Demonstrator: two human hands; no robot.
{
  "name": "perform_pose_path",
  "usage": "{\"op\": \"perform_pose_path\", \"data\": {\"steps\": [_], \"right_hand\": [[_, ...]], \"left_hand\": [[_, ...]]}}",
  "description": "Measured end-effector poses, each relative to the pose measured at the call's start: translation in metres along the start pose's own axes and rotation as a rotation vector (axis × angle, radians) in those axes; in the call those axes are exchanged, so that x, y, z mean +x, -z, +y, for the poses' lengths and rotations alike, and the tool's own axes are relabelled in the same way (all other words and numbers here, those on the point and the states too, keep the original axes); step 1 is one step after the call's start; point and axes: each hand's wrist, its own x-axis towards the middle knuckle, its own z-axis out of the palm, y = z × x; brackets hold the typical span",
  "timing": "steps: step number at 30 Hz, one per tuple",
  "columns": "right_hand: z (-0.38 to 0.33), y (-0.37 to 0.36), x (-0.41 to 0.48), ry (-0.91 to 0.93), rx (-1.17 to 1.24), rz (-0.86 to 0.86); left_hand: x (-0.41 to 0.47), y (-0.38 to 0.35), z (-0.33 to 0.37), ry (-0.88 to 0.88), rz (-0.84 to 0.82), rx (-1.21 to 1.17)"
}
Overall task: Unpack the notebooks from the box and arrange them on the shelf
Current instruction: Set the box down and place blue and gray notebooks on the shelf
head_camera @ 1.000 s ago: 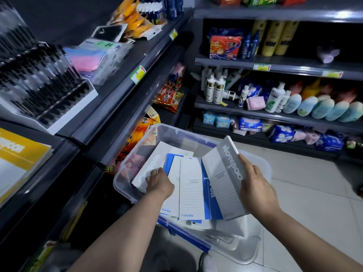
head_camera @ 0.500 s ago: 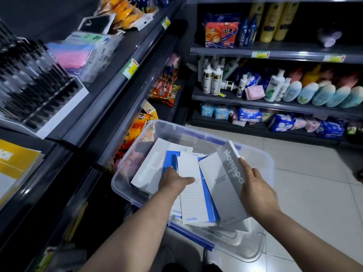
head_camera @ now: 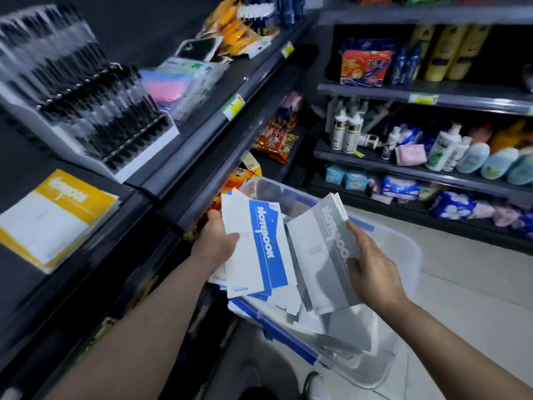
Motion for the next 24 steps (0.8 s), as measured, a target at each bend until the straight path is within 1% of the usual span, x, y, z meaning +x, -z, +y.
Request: {"op": "perform_pose_path", "data": {"steps": [2, 8, 12, 15, 18, 21, 24], "right_hand": [[-0.009, 0.000, 0.006, 0.047, 0.030, 0.003], [-0.050, -0.007, 0.017, 0.239, 0.208, 0.002], [-0.085, -0.017, 0.013, 0.335, 0.315, 0.007], [-0.116, -0.026, 0.001, 0.390, 0.298, 0.013], [-0.150, -0.038, -0.021, 0.462, 0.314, -0.005], [-0.179, -0.050, -0.048, 0.504, 0.356, -0.056], [-0.204, -0.056, -0.074, 0.548, 0.371, -0.109]], "left_hand": [[-0.010, 0.026, -0.007, 0.009, 0.078, -0.042], [-0.055, 0.088, -0.020, 0.010, 0.280, -0.004], [-0.091, 0.118, -0.047, 0.019, 0.392, -0.158], [-0.123, 0.140, -0.074, 0.058, 0.471, -0.253], [-0.155, 0.168, -0.101, 0.093, 0.568, -0.242], [-0.185, 0.196, -0.129, 0.145, 0.657, -0.299], [-0.215, 0.220, -0.152, 0.148, 0.733, -0.352]]}}
